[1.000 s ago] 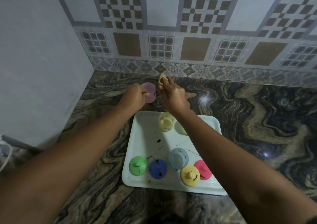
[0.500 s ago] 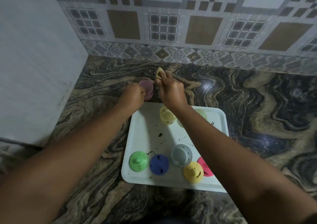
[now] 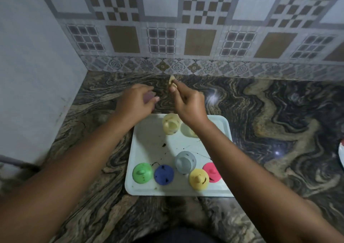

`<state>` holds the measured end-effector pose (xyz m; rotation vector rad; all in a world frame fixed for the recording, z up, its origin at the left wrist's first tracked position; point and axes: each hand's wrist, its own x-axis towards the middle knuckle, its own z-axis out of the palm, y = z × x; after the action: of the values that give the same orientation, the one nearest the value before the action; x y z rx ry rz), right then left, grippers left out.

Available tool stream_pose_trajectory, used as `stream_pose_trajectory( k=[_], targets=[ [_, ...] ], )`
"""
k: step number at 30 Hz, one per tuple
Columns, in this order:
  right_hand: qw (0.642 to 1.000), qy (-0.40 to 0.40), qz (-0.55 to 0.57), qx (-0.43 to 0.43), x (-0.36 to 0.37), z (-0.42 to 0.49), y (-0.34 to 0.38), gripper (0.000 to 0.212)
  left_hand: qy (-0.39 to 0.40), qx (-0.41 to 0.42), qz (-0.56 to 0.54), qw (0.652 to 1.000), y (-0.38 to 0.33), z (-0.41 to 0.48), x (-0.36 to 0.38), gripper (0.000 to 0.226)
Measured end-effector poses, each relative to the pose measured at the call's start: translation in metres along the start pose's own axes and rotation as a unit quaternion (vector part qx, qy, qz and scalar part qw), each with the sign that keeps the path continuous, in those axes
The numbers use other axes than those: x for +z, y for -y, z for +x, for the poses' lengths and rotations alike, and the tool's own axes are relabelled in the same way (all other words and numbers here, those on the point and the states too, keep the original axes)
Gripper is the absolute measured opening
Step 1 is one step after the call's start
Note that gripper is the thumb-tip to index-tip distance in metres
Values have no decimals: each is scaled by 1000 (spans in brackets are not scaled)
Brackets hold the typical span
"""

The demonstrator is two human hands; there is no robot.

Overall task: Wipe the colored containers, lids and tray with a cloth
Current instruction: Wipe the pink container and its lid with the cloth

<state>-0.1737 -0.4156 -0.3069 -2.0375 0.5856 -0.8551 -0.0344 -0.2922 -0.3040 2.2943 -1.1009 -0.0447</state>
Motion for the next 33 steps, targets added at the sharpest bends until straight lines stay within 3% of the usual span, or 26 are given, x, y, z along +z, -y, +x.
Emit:
stream_pose_trajectory(
  k=[7,13,18,21,23,27,30,33],
  targets=[
    [997,-15,-7,82,-98,-62,5,31,34,28,-164,986,-101,-66,11,46],
    [990,-6,-35,135,-140,-127,-20,24,132,64,38,988,-147,-124,61,32],
    [980,10,-40,195,-145,-168,-48,27,214,120,176,953,-160,-145,94,20],
    [975,12,-50,218,-145,-183,-58,27,278,106,236,925,-169,-153,107,5],
    [972,9,-50,228,-145,-189,-64,26,303,98,263,911,-173,-157,113,8],
    [972,22,-35,233,-148,-196,-70,26,288,92,301,904,-175,-158,124,20],
    [970,20,-18,243,-151,-197,-73,27,270,97,307,907,-172,-153,128,17],
    [968,-1,20,251,-155,-200,-73,28,208,105,259,937,-169,-150,124,11]
  ],
)
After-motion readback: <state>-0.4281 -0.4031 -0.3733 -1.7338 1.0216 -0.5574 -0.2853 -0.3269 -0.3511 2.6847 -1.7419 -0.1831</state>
